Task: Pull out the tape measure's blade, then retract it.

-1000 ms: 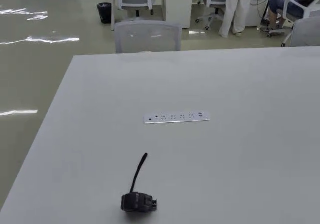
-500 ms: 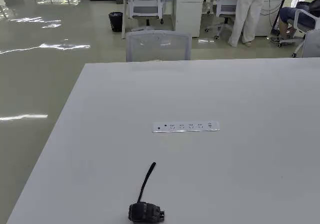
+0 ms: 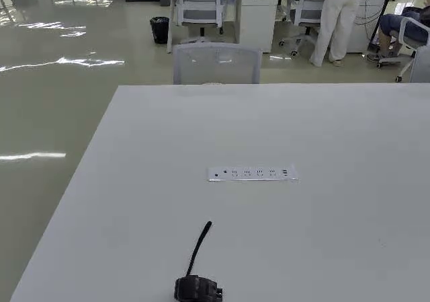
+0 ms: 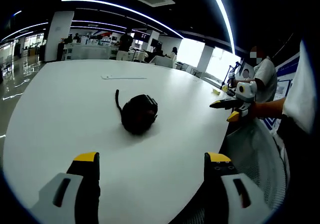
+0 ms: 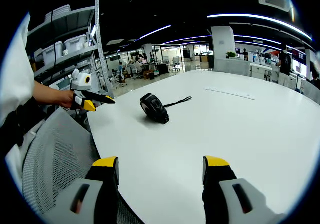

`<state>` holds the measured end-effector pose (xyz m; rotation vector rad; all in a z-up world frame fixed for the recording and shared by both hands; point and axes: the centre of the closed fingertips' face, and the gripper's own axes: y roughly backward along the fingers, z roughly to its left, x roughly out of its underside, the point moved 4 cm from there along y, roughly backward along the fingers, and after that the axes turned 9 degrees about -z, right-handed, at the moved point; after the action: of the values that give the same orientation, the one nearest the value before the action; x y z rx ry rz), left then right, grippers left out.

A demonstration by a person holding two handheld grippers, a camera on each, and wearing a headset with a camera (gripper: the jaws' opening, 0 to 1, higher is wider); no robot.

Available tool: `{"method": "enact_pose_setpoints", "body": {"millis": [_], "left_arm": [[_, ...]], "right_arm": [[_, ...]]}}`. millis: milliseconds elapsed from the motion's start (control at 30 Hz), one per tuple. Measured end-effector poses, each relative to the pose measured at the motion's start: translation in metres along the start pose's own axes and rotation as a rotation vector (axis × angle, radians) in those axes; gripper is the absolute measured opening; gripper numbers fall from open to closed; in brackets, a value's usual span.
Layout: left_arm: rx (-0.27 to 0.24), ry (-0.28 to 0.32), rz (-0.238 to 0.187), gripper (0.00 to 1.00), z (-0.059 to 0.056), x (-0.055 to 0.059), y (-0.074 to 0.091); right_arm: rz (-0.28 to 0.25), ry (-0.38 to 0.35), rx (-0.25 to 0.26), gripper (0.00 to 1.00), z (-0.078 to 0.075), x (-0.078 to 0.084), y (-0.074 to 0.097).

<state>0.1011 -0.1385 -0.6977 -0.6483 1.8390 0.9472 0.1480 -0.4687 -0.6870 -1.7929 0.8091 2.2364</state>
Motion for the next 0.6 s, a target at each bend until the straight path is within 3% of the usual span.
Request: {"method": "enact_pose_setpoints", "body": {"millis": [600], "left_arm": [[0.114, -0.101, 0.030, 0.77, 0.000, -0.013, -0.030]], "right_arm": [[-0.015, 0.006, -0.059, 0.59, -0.003, -0.005, -0.018]]}}
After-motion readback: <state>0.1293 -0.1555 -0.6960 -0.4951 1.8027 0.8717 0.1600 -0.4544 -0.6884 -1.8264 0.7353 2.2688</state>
